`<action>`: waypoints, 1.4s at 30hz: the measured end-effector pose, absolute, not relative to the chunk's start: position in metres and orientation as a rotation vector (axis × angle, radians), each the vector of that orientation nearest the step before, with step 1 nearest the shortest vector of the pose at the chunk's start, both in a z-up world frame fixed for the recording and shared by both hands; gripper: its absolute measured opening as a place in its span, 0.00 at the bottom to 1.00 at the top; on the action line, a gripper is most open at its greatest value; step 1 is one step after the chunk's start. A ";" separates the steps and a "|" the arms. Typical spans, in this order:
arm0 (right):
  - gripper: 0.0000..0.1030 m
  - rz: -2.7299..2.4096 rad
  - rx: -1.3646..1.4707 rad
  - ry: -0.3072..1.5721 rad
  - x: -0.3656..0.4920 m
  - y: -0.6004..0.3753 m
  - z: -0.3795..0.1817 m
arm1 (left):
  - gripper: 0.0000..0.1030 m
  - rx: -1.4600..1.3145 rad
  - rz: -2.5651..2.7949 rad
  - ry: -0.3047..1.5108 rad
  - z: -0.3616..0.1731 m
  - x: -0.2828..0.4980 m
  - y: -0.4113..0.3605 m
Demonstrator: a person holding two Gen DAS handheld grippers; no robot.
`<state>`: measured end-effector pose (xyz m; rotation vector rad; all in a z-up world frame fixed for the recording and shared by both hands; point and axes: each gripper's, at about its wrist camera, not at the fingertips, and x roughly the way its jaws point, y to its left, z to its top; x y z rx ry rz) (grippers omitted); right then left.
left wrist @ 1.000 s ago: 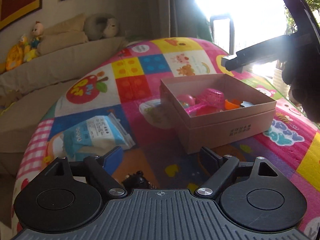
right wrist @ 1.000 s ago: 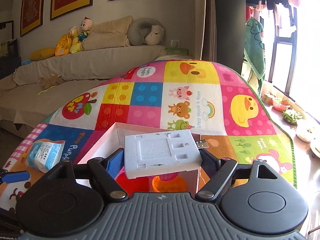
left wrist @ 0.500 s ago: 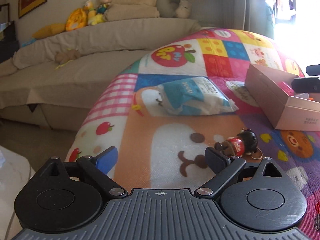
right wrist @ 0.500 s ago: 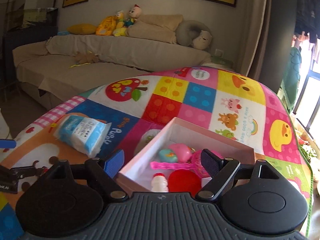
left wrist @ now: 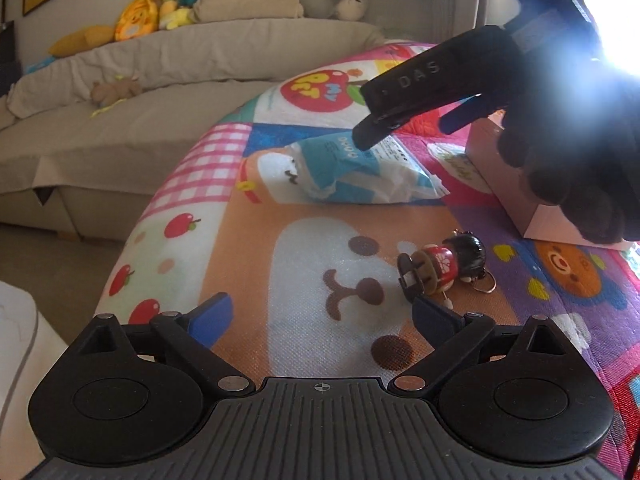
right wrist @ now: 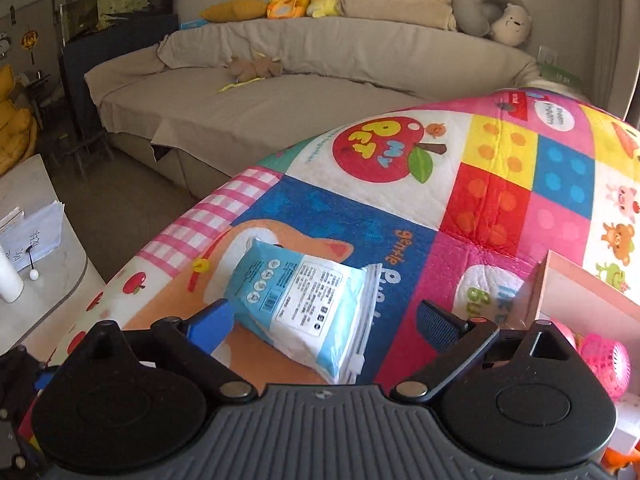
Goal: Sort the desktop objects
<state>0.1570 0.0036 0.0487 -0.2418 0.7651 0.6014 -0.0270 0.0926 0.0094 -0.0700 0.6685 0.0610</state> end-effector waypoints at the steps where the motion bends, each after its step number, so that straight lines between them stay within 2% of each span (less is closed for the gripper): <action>1: 0.98 0.602 -0.247 0.792 0.165 0.011 0.044 | 0.97 -0.080 0.059 0.672 0.009 -0.026 0.094; 6: 1.00 0.549 -0.195 0.895 0.199 0.039 0.020 | 0.97 -0.099 0.048 0.669 0.009 -0.026 0.097; 12: 1.00 0.564 -0.142 0.922 0.211 0.049 0.013 | 0.97 -0.107 0.040 0.667 0.009 -0.027 0.097; 15: 0.85 0.623 -0.154 0.915 0.202 0.046 0.017 | 0.97 -0.107 0.027 0.658 0.009 -0.028 0.097; 19: 0.82 0.670 -0.165 0.945 0.181 0.034 0.020 | 0.97 -0.090 -0.007 0.642 0.011 -0.032 0.094; 26: 0.82 0.817 -0.237 0.964 0.121 0.005 0.022 | 0.97 -0.073 -0.109 0.650 0.012 -0.050 0.087; 33: 0.83 0.919 -0.323 0.907 0.069 -0.028 0.022 | 0.99 -0.027 -0.200 0.697 0.011 -0.062 0.067; 42: 0.93 0.686 -0.229 0.760 0.035 -0.102 0.041 | 1.00 0.040 -0.319 0.740 0.009 -0.062 0.025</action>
